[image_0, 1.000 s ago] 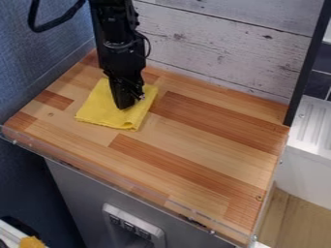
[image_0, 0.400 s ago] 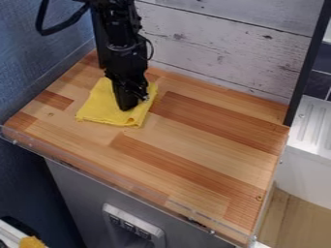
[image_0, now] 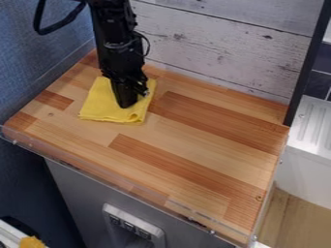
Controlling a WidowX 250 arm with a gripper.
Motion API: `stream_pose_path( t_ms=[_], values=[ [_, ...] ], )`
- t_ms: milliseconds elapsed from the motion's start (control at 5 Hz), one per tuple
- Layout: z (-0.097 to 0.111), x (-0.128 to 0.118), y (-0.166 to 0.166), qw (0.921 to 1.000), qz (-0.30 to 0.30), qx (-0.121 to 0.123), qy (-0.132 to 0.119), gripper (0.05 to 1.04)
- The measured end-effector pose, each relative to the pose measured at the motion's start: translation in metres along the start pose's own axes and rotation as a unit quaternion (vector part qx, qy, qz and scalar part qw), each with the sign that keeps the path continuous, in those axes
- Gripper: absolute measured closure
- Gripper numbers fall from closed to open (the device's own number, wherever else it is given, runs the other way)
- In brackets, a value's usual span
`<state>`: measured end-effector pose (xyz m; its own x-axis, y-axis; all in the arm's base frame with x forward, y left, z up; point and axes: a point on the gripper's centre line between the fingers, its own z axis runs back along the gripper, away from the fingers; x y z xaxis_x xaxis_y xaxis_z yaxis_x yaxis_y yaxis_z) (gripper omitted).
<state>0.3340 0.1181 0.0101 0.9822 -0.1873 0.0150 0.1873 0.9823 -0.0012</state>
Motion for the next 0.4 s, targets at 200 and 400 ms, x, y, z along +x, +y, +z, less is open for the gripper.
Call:
stream_pose_path(
  t_ms=[200, 400],
  values=[
    [0.0006, -0.0039, 0.0046, 0.9996, 0.028, -0.005, 0.008, 0.995],
    [0.0009, -0.0118, 0.0030, 0.9980, 0.055, -0.015, 0.029, 0.843]
  ],
)
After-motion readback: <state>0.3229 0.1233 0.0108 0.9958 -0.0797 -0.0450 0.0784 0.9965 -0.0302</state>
